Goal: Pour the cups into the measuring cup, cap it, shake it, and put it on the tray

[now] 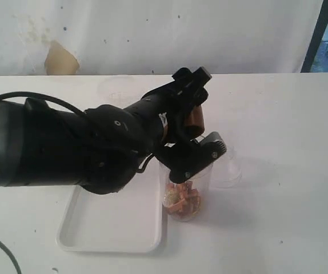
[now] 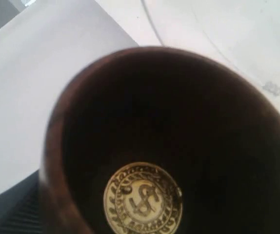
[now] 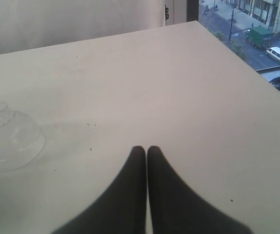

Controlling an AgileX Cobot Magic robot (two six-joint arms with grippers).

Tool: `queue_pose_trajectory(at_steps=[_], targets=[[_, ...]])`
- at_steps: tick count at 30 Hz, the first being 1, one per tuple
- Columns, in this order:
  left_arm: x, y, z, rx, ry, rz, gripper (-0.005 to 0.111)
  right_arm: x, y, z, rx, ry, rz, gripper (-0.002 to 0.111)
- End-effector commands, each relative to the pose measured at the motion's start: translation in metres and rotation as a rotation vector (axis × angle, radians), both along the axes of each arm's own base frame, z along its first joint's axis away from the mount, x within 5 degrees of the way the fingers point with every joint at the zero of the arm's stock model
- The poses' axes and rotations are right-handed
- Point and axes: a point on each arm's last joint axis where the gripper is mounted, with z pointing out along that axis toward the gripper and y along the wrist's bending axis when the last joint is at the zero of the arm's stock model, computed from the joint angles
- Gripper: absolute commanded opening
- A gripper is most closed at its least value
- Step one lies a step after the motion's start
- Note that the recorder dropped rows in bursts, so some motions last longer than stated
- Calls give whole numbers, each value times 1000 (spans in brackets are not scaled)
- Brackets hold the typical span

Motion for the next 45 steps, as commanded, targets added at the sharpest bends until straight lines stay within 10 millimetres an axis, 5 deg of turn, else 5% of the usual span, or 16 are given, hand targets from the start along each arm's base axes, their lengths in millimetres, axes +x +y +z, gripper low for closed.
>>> queue_pose_trajectory(at_steps=[1, 13, 22, 29, 35, 39, 45], targets=[[-3, -3, 5, 13, -38, 5, 0, 0, 0, -1, 5, -6, -3, 0], [1, -5, 27, -351, 13, 157, 0, 0, 0, -1, 5, -6, -3, 0], [-2, 26, 83, -1030, 140, 346, 0, 0, 0, -1, 5, -6, -3, 0], [13, 91, 126, -1492, 410, 519, 0, 0, 0, -1, 5, -6, -3, 0], [37, 159, 141, -1737, 409, 665, 0, 0, 0, -1, 5, -6, -3, 0], [45, 200, 136, -1875, 397, 717, 0, 0, 0, -1, 5, -6, -3, 0], [57, 273, 97, -2043, 392, 871, 0, 0, 0, -1, 5, -6, -3, 0]])
